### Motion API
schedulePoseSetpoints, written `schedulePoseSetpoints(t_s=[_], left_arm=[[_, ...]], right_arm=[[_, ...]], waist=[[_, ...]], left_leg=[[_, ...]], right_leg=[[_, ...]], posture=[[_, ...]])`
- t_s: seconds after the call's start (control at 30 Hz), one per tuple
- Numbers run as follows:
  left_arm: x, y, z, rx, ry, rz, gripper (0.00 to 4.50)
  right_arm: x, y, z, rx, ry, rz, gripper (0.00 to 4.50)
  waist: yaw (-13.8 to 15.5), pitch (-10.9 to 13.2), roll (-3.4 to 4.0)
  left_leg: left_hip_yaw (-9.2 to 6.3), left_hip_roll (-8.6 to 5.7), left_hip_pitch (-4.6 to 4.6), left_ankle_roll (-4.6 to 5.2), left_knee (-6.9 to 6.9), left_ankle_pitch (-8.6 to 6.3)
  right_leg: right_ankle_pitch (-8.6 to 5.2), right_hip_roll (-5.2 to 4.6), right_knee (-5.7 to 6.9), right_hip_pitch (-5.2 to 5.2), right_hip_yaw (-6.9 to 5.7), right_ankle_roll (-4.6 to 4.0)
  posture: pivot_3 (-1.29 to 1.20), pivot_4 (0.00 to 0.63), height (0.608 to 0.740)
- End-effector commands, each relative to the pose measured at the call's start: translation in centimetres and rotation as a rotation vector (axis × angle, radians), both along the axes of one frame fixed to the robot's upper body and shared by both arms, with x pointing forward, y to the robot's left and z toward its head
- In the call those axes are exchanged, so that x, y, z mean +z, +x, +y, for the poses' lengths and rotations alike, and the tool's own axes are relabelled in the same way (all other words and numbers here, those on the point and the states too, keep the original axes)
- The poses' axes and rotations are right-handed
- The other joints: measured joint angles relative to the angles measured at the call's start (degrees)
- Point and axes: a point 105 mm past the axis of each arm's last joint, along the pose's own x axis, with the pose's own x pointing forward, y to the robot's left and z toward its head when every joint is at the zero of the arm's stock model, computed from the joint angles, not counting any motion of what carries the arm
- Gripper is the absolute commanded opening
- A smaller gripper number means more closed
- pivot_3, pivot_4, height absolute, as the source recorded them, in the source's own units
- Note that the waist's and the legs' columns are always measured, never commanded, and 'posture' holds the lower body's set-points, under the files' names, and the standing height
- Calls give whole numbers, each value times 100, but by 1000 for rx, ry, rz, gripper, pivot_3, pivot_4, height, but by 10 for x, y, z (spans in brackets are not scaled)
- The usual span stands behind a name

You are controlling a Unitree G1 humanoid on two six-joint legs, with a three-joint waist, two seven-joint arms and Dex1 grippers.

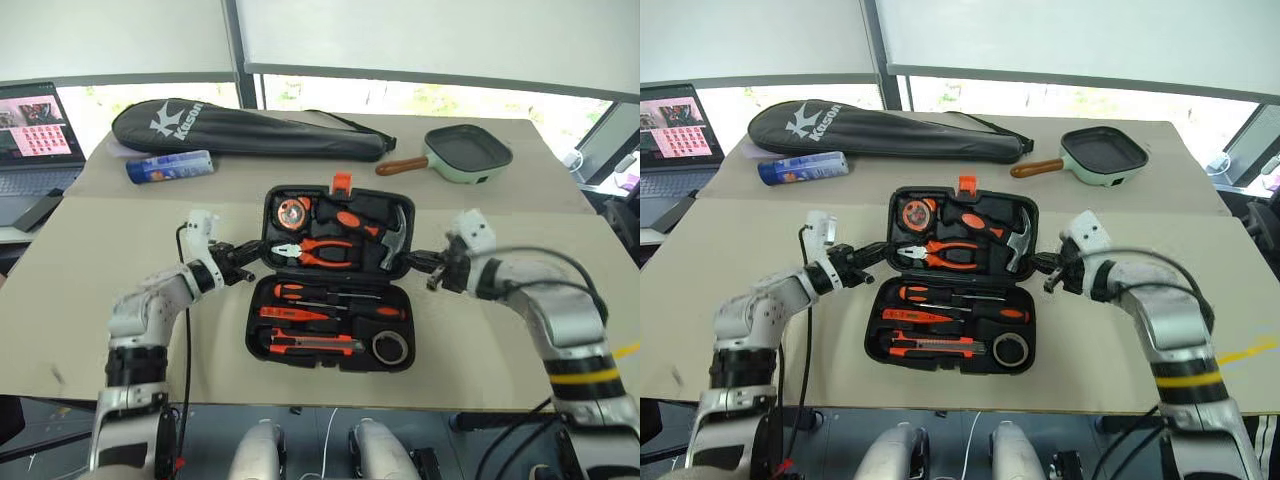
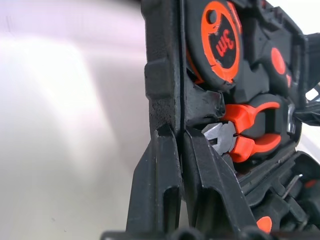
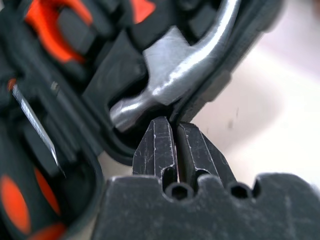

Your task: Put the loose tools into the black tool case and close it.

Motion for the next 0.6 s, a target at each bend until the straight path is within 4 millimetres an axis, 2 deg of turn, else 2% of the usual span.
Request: schedulePoseSetpoints(t_s=[0.03,0.1,0.2,0.37,0.5,0.6], left_arm=[[38,-26,6,-36,221,-429,25],[21,-42,6,-70,351,-520,25],[-2,-51,21,-8,482,-571,25],[-26,-70,29,-54,542,-568,25],[-41,-86,45,-75,586,-508,1369],[-48,-94,58,-83,579,-429,2468]], right_arm=[[1,-21,9,144,-184,-260,0],[-9,-26,4,150,-283,-384,0],[-29,-34,-4,188,-434,-507,0],[-59,-46,-19,215,-496,-532,0],[-66,-57,-23,229,-466,-500,1362],[-60,-59,-30,205,-460,-504,2400]], waist=[[-2,0,0],[17,0,0],[39,-1,-2],[30,-5,-7],[28,-7,-16],[23,-5,-15]], left_leg=[[3,0,1,0,0,-1],[16,2,7,0,-1,-1],[36,3,22,1,2,-1],[44,10,98,6,-8,-5],[52,21,183,7,-53,-6],[55,28,183,8,-66,-7]], right_leg=[[0,0,-3,1,1,0],[0,0,-10,11,-1,0],[3,-1,-17,28,-2,1],[0,0,-31,106,-2,-2],[-5,2,-78,190,-3,-7],[-6,-7,-81,183,1,-8]], posture=[[0,150,740],[0,150,740],[0,150,740],[0,150,740],[0,150,740],[0,150,740]])
